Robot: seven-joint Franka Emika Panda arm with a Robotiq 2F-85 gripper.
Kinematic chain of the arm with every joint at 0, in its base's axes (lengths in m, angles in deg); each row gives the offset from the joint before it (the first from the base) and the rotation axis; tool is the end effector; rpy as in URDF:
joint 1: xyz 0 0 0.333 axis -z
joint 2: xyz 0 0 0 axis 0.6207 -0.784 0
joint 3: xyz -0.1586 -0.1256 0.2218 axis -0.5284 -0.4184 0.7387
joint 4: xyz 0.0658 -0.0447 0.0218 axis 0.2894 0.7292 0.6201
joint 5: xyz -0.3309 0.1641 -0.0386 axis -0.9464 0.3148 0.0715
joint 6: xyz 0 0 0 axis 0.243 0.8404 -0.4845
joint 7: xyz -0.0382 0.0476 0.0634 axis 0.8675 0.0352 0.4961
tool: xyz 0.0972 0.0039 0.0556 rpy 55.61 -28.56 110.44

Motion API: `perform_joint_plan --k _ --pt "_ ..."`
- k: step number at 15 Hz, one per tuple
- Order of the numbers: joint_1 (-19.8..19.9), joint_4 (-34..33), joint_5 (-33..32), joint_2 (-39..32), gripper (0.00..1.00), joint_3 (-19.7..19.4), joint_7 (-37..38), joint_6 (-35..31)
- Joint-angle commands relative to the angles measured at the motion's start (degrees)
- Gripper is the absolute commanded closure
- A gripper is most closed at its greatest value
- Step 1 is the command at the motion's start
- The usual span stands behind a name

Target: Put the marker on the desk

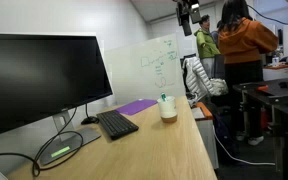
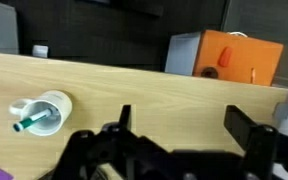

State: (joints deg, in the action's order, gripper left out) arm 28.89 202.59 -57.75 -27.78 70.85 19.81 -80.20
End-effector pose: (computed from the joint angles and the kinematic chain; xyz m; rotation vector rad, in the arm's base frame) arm 0.4205 0.1099 0.4000 -3.0032 -0.2910 0.1082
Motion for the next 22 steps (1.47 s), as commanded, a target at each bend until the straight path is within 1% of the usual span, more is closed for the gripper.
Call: perform_joint_plan --k 1,14,15,17,22 --pt "0.75 -0.11 0.19 0.01 0.0 0.72 -0.14 0.13" --pt "0.75 -0.12 0.19 0.01 0.0 0.72 -0.14 0.13" --pt "0.5 -0.49 -1.47 -0.58 0.0 0.71 -3.5 -0.07" --pt "0.52 -1.18 -6.24 -2.41 0.0 1.14 -7.6 -1.19" --pt "0.25 -4.01 -11.28 -9.39 0.0 0.76 -20.48 -0.11"
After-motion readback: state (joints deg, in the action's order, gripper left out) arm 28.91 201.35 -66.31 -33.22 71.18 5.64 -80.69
